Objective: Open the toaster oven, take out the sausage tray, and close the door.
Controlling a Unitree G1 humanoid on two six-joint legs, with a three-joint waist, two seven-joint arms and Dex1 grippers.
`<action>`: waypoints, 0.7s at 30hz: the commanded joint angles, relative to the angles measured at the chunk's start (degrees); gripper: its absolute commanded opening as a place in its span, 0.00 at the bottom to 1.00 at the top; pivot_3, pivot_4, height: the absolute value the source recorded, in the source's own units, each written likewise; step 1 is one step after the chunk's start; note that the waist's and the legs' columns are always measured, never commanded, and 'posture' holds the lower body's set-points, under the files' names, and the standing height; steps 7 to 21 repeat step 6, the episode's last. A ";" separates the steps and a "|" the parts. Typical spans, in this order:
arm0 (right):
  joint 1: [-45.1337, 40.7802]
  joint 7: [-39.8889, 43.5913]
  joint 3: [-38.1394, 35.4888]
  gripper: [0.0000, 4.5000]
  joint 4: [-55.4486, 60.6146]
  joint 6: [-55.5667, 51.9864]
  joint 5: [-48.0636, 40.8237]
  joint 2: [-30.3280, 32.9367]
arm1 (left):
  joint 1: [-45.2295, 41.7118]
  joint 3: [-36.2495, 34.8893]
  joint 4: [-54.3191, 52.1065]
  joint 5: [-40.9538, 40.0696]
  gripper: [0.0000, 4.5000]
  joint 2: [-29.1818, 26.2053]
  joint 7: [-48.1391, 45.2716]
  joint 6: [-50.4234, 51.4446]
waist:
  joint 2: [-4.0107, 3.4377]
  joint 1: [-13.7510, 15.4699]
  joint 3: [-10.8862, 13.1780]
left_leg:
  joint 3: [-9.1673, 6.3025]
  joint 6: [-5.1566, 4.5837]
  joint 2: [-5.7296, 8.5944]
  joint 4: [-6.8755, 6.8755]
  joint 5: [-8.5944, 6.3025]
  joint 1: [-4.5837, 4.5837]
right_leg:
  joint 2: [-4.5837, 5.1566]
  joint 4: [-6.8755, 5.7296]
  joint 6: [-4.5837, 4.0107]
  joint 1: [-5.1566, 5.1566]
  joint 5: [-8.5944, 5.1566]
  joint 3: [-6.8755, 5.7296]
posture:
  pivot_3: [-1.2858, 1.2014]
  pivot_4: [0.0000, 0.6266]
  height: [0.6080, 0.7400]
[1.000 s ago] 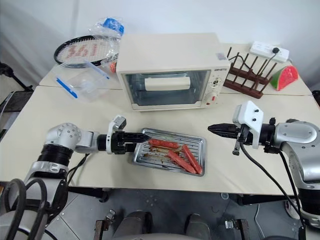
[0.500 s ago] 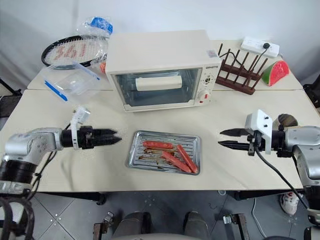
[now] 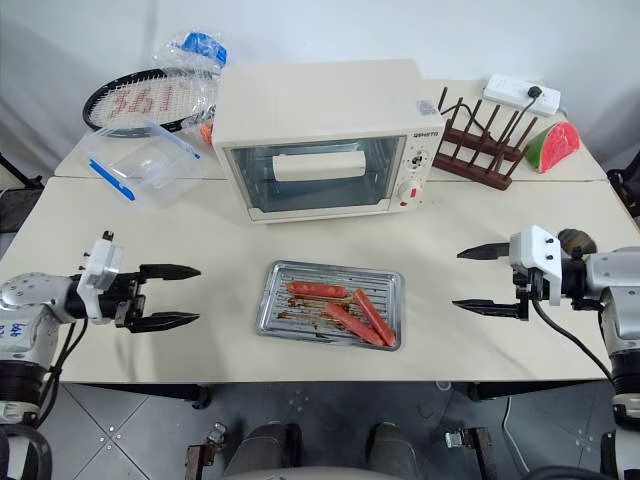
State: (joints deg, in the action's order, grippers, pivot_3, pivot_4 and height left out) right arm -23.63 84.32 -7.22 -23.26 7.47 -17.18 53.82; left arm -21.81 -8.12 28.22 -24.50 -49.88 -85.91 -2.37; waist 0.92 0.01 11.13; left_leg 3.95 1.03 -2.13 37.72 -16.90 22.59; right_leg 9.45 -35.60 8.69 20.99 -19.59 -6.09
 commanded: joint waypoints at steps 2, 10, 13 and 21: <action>3.81 -5.51 -5.36 0.99 1.86 -0.66 -1.46 1.11 | -0.35 -2.14 0.08 -0.47 1.00 0.09 0.61 -0.39 | 0.00 0.05 0.00 | 0.00 0.00 0.00 0.09 0.00 0.16 | 0.00 -0.06 0.00 0.14 0.00 0.00 | 0.52 0.24 1.00; 6.93 -10.48 -8.23 0.99 4.20 -2.47 -1.95 0.77 | -0.71 -1.81 1.09 0.50 1.00 0.06 0.83 -0.17 | 0.00 -0.07 0.00 | 0.00 0.00 -0.03 0.26 0.00 0.42 | 0.01 -0.28 0.00 0.42 0.00 0.00 | 0.52 0.24 1.00; 6.93 -10.48 -8.23 0.99 4.20 -2.47 -1.95 0.77 | -0.71 -1.81 1.09 0.50 1.00 0.06 0.83 -0.17 | 0.00 -0.07 0.00 | 0.00 0.00 -0.03 0.26 0.00 0.42 | 0.01 -0.28 0.00 0.42 0.00 0.00 | 0.52 0.24 1.00; 6.93 -10.48 -8.23 0.99 4.20 -2.47 -1.95 0.77 | -0.71 -1.81 1.09 0.50 1.00 0.06 0.83 -0.17 | 0.00 -0.07 0.00 | 0.00 0.00 -0.03 0.26 0.00 0.42 | 0.01 -0.28 0.00 0.42 0.00 0.00 | 0.52 0.24 1.00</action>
